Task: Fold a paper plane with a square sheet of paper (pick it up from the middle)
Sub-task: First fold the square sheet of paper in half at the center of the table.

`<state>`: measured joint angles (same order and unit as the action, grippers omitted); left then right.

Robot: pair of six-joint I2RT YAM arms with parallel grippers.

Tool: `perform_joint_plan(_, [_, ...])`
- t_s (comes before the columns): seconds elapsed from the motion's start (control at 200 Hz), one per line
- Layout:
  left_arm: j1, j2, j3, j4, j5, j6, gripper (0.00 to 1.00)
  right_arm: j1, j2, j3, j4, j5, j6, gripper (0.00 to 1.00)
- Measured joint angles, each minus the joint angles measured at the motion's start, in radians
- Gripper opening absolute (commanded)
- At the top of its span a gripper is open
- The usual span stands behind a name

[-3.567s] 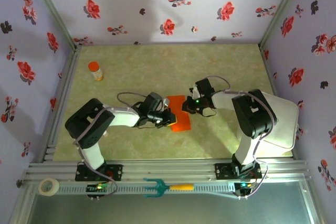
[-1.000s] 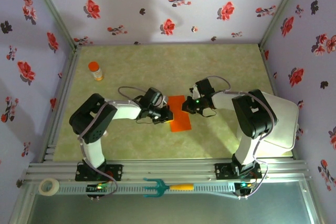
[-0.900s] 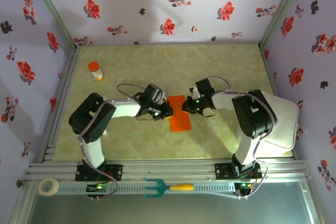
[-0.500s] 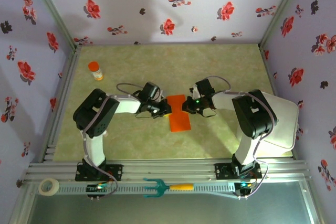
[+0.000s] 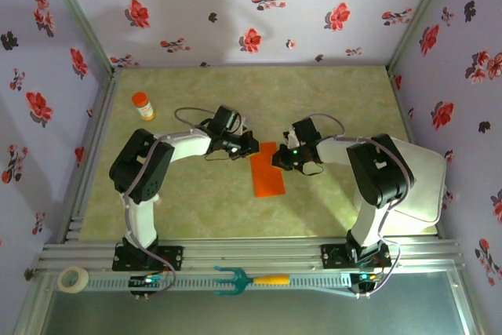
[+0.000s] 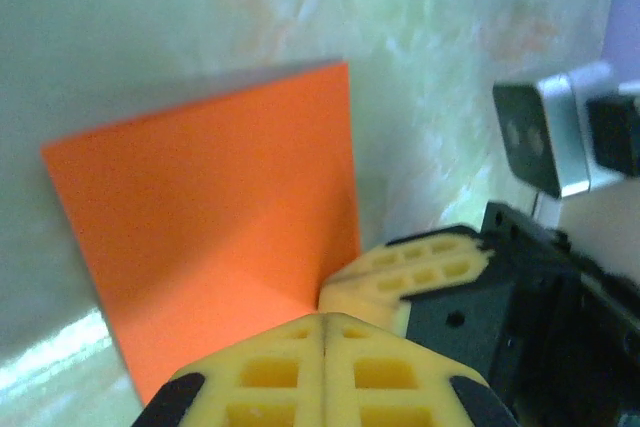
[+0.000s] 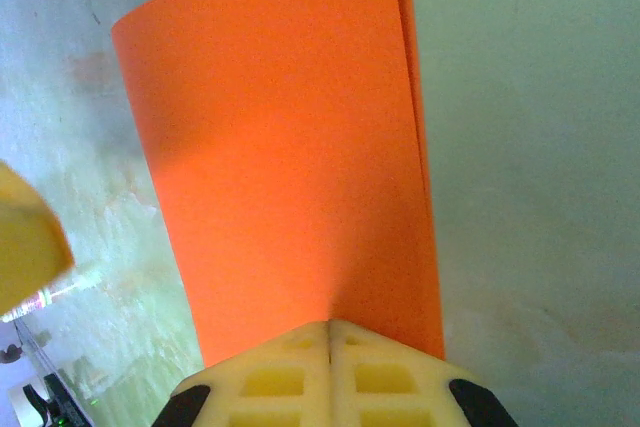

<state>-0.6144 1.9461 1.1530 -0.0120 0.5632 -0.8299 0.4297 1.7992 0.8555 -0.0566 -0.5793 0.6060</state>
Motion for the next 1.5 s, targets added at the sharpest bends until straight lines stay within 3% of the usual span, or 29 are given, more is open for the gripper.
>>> perform_joint_plan(0.2, [0.035, 0.101, 0.021, 0.006, 0.013, -0.003, 0.00, 0.000, 0.000, 0.000, 0.000, 0.000, 0.000, 0.04])
perform_joint_plan(0.415, [0.058, 0.111, 0.034, 0.013, 0.013, -0.005, 0.00, 0.000, -0.001, -0.002, 0.003, 0.001, 0.004, 0.04])
perform_joint_plan(1.07, [0.075, 0.155, 0.231, -0.248, -0.180, -0.039, 0.03, 0.000, -0.002, -0.002, 0.006, -0.001, 0.015, 0.06])
perform_joint_plan(1.19, [0.070, 0.118, 0.229, -0.284, -0.210, -0.039, 0.03, 0.000, -0.008, -0.002, 0.006, 0.000, 0.041, 0.13])
perform_joint_plan(1.37, [0.039, 0.007, 0.203, -0.274, -0.209, -0.029, 0.05, 0.000, -0.096, -0.027, -0.017, 0.027, 0.090, 0.36])
perform_joint_plan(1.5, [-0.001, -0.029, 0.166, -0.219, -0.173, -0.021, 0.05, 0.000, -0.229, -0.077, -0.031, 0.061, 0.119, 0.40])
